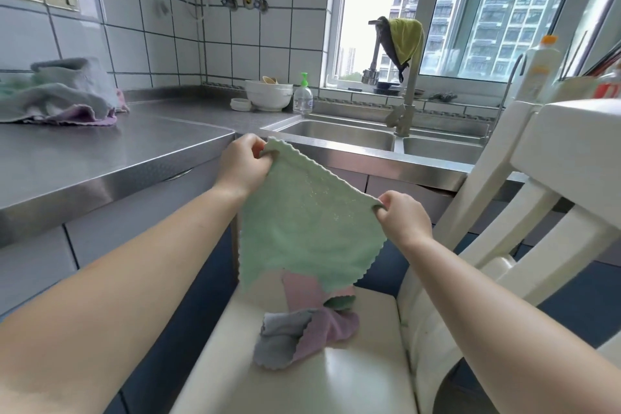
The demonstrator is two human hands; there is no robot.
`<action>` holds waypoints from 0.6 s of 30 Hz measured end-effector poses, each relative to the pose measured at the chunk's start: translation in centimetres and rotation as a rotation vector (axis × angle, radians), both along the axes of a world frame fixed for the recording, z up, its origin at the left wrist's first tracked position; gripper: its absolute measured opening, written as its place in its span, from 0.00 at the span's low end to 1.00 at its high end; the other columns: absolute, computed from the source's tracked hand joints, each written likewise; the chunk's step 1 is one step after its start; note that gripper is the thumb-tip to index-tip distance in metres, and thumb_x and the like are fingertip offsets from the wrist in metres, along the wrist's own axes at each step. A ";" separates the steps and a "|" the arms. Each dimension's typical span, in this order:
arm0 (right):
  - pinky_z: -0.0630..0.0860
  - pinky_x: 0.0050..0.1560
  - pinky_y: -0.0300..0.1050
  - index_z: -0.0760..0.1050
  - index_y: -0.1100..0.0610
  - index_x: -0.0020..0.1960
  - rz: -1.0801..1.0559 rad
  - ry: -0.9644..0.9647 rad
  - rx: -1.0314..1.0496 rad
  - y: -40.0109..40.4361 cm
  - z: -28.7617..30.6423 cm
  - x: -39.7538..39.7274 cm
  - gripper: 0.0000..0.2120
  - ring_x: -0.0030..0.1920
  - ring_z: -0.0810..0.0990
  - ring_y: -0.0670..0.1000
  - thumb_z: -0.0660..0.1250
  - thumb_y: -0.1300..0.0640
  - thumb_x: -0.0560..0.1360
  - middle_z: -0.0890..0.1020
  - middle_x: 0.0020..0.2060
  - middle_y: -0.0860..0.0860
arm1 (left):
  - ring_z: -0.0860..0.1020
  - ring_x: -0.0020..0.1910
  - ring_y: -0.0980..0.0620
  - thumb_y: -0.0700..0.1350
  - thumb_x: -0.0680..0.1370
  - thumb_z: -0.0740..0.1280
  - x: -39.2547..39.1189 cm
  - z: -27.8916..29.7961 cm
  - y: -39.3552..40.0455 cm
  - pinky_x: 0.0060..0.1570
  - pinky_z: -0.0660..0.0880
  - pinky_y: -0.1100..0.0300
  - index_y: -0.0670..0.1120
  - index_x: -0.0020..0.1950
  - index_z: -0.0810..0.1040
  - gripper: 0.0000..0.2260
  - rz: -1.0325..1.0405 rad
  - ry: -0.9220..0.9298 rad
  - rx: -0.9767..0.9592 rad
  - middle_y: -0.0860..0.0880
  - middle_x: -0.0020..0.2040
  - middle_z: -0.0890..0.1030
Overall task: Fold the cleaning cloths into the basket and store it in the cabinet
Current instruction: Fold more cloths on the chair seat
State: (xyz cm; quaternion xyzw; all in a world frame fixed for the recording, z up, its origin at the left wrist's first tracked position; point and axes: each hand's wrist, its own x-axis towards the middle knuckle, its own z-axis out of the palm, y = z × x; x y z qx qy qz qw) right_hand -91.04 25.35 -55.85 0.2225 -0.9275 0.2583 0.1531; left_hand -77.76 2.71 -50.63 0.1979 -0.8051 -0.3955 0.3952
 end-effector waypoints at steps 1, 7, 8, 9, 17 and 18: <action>0.70 0.42 0.44 0.77 0.53 0.53 0.011 -0.029 -0.058 0.1 0.2 0.1 0.09 0.47 0.76 0.53 0.60 0.54 0.78 0.81 0.50 0.51 | 0.81 0.43 0.40 0.48 0.73 0.69 0.3 -0.4 -0.1 0.47 0.78 0.44 0.51 0.36 0.72 0.08 0.008 0.013 0.024 0.45 0.39 0.80; 0.67 0.41 0.42 0.76 0.56 0.55 0.104 -0.069 -0.279 1.9 -0.5 1.4 0.09 0.44 0.74 0.50 0.62 0.54 0.79 0.81 0.48 0.51 | 0.81 0.47 0.41 0.46 0.75 0.69 2.8 -3.4 0.1 0.51 0.78 0.42 0.51 0.40 0.74 0.06 -0.014 0.070 0.151 0.48 0.41 0.80; 0.67 0.41 0.42 0.76 0.56 0.54 0.123 -0.070 -0.296 2.3 -0.7 1.7 0.09 0.44 0.74 0.50 0.62 0.54 0.78 0.80 0.47 0.51 | 0.81 0.47 0.41 0.45 0.76 0.69 3.2 -3.8 0.3 0.51 0.78 0.42 0.50 0.41 0.74 0.05 -0.026 0.075 0.156 0.47 0.42 0.81; 0.67 0.40 0.42 0.76 0.56 0.53 0.138 -0.074 -0.306 2.8 -1.0 2.1 0.08 0.43 0.75 0.50 0.63 0.53 0.78 0.80 0.45 0.50 | 0.81 0.47 0.41 0.45 0.76 0.68 3.8 -4.4 0.6 0.52 0.78 0.42 0.49 0.42 0.75 0.04 -0.038 0.073 0.164 0.47 0.42 0.81; 0.71 0.38 0.37 0.77 0.53 0.45 0.265 -0.276 -0.558 7.0 -6.5 8.4 0.03 0.38 0.76 0.44 0.67 0.55 0.76 0.80 0.38 0.47 | 0.81 0.45 0.41 0.46 0.77 0.67 9.8 -10.8 3.4 0.52 0.78 0.42 0.46 0.43 0.76 0.05 -0.058 0.057 0.249 0.43 0.42 0.81; 0.72 0.37 0.34 0.77 0.53 0.44 0.277 -0.312 -0.547 7.7 -8.3 9.6 0.02 0.38 0.76 0.43 0.67 0.56 0.76 0.80 0.38 0.47 | 0.80 0.45 0.40 0.48 0.77 0.68 10.8 -12.4 3.8 0.52 0.78 0.41 0.45 0.43 0.76 0.07 -0.057 0.034 0.277 0.42 0.42 0.81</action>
